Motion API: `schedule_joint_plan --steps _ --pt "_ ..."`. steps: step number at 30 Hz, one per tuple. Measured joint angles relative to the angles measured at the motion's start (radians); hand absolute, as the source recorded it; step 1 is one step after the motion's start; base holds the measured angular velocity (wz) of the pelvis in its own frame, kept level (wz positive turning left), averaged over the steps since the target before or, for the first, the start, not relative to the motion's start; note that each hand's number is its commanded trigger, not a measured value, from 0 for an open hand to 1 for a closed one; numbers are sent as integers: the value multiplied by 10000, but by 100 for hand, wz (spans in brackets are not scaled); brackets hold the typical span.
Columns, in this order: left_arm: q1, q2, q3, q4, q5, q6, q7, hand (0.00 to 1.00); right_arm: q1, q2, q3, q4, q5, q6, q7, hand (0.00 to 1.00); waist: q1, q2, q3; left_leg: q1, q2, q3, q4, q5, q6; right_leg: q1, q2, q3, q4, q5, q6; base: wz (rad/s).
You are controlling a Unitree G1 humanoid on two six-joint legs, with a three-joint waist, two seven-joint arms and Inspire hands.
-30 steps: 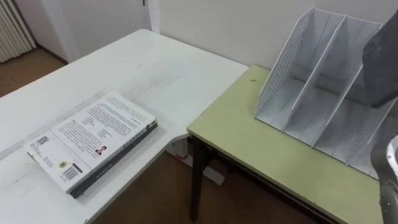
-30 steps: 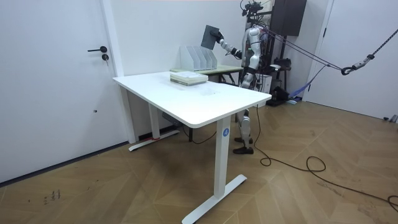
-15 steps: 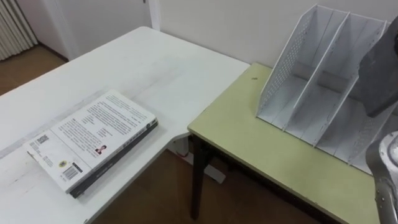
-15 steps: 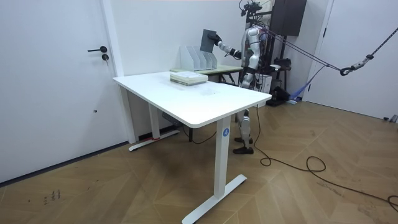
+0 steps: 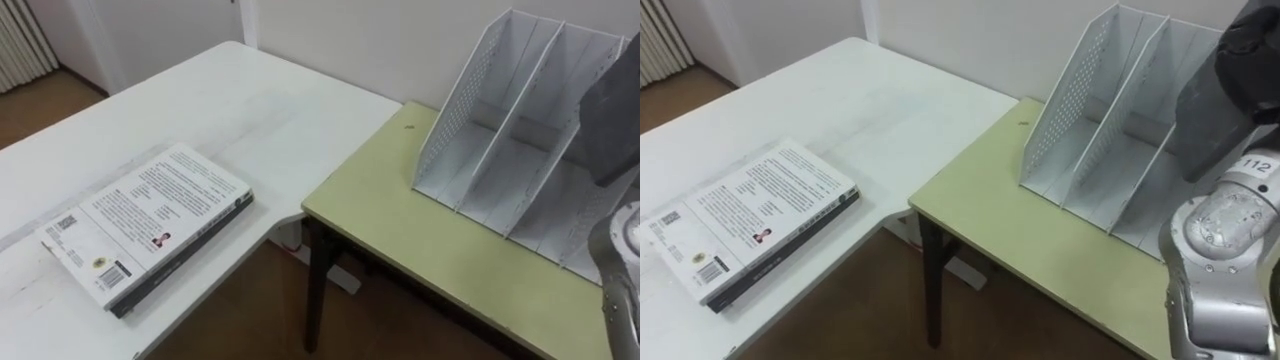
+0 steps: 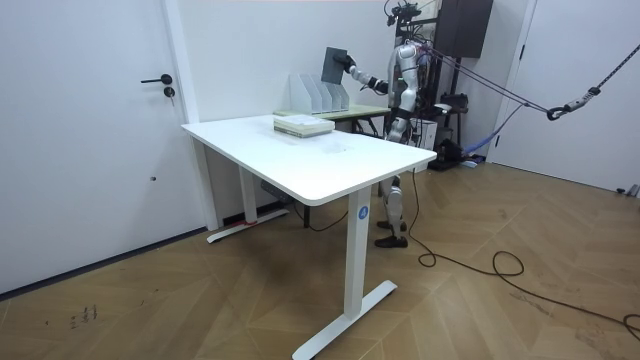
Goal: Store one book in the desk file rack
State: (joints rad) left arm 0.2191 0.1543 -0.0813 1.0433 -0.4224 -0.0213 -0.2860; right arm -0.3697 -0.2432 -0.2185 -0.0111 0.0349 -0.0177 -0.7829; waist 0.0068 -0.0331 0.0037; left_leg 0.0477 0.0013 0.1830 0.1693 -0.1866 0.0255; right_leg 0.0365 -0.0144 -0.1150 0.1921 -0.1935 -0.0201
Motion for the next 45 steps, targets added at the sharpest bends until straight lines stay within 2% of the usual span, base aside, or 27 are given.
schedule_joint_plan --steps 3,11,23,31,37,45 --pt "-1 1 12 8 3 19 -7 0 -20 -51 -3 48 29 80 -10 100 0 -5 -2 -6 -9 -50 1 0 0 -1 -7 -26 -43 0 1 1" --pt "-44 1 177 1 19 192 -28 0 -917 -847 -9 1214 79 220 -66 100 6 -36 -25 -26 -12 -60 5 0 0 7 -2 -32 -31 4 4 0" --pt "-66 0 191 5 27 380 -7 0 -993 -868 -7 1230 82 326 7 100 -13 34 -83 -12 8 -88 21 0 -1 71 -17 -268 -17 24 -14 1" --pt "-65 6 195 22 14 381 -10 0 -994 -898 -8 1231 81 405 0 100 -34 33 -86 -20 2 -211 134 0 0 156 -28 -371 -38 27 -14 4" --pt "-64 11 222 42 7 379 -14 0 -995 -1109 -23 1231 80 409 -41 100 -22 -10 -92 -24 -5 -216 139 0 -1 162 -28 -373 -61 23 -10 0" --pt "-67 47 225 64 3 374 -12 0 -995 -1122 -101 1231 80 410 -120 100 -24 -90 -93 -24 -2 -218 137 0 -1 160 -22 -369 -66 23 -11 0"
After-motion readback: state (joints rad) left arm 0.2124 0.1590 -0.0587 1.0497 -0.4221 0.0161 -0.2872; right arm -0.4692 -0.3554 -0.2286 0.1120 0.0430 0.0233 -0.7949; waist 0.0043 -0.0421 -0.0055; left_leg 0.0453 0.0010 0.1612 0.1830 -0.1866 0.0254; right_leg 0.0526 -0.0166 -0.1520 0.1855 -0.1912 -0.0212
